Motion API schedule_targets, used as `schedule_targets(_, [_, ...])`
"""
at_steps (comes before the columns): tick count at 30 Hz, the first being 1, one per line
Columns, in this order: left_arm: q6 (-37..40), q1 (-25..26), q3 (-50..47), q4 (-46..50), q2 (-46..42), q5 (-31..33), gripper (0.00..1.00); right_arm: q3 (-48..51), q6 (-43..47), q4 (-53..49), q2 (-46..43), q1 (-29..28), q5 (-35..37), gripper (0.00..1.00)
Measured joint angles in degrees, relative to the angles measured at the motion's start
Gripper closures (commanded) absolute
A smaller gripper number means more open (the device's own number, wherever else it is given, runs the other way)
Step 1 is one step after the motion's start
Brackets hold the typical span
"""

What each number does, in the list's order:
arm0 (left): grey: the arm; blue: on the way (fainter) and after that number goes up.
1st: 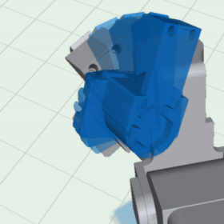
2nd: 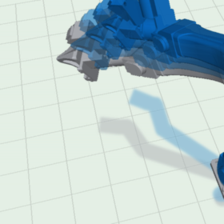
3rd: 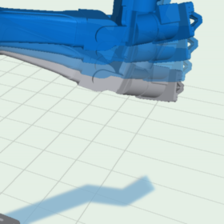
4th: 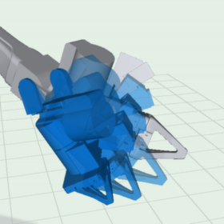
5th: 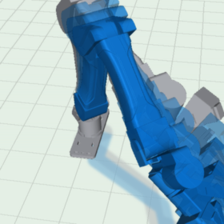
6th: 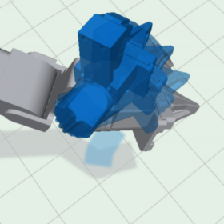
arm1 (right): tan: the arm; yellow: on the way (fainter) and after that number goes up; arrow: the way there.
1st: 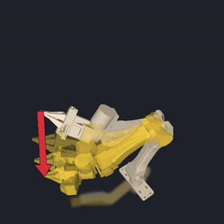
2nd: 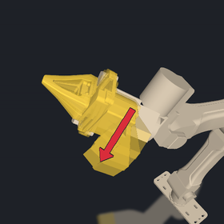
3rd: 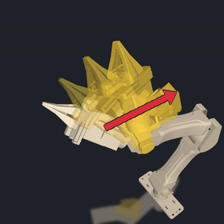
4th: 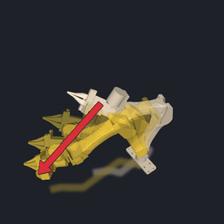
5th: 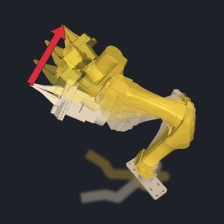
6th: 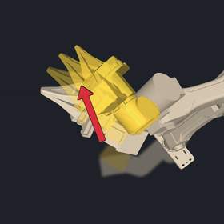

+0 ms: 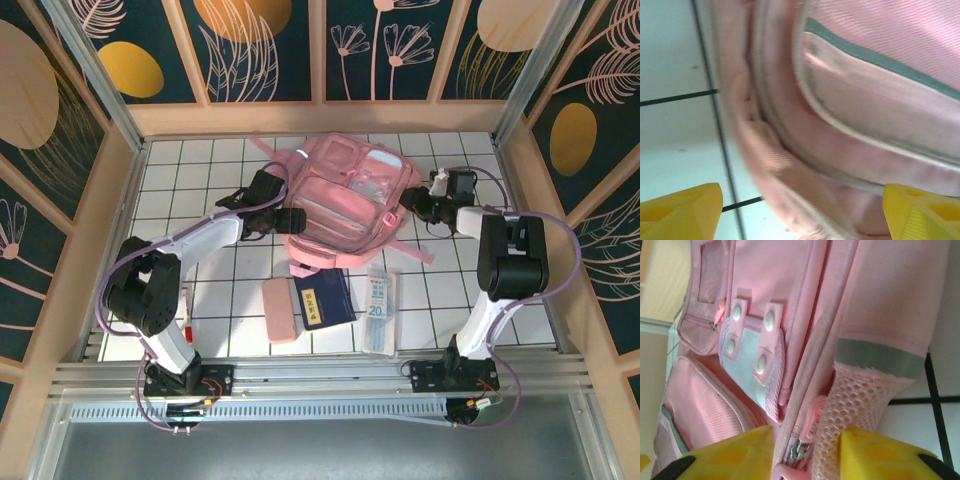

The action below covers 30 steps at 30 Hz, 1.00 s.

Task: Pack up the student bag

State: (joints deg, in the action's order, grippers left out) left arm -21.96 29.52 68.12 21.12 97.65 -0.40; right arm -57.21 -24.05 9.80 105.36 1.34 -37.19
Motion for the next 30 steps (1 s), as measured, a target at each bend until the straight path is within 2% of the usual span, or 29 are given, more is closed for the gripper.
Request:
schedule_targets(3, [5.92,1.81,5.90,4.35,0.37,3.45,0.17,-1.49,-0.04,-1.84,-0.33,0.02,1.40,0.55])
schedule_targets(6, [14.29,7.85,14.19,5.05,2.93,6.73,0.16,-1.51,-0.44,-5.64,-2.78,0.31,4.87,0.54])
schedule_targets(9, [20.61,14.36,23.85,5.88,9.25,8.37,0.20,0.24,-0.31,-9.05,-7.52,1.29,7.74,0.53])
schedule_targets(11, [22.21,16.57,30.03,7.23,14.71,7.69,0.22,2.25,0.04,-11.28,-11.17,2.23,9.16,0.53])
schedule_targets(15, [23.10,18.10,38.99,9.99,25.05,6.27,0.20,6.80,1.11,-15.80,-17.62,4.37,11.17,0.52])
schedule_targets(21, [23.21,22.03,43.91,14.40,33.42,10.05,0.21,12.55,1.16,-17.86,-22.69,6.05,10.51,0.52])
schedule_targets(25, [21.53,23.98,45.64,16.61,35.76,14.86,0.26,14.16,1.53,-17.99,-22.93,5.90,9.07,0.53])
schedule_targets(30, [20.28,23.45,45.86,18.43,36.00,21.29,0.28,14.27,4.28,-17.14,-22.77,4.90,9.05,0.53])
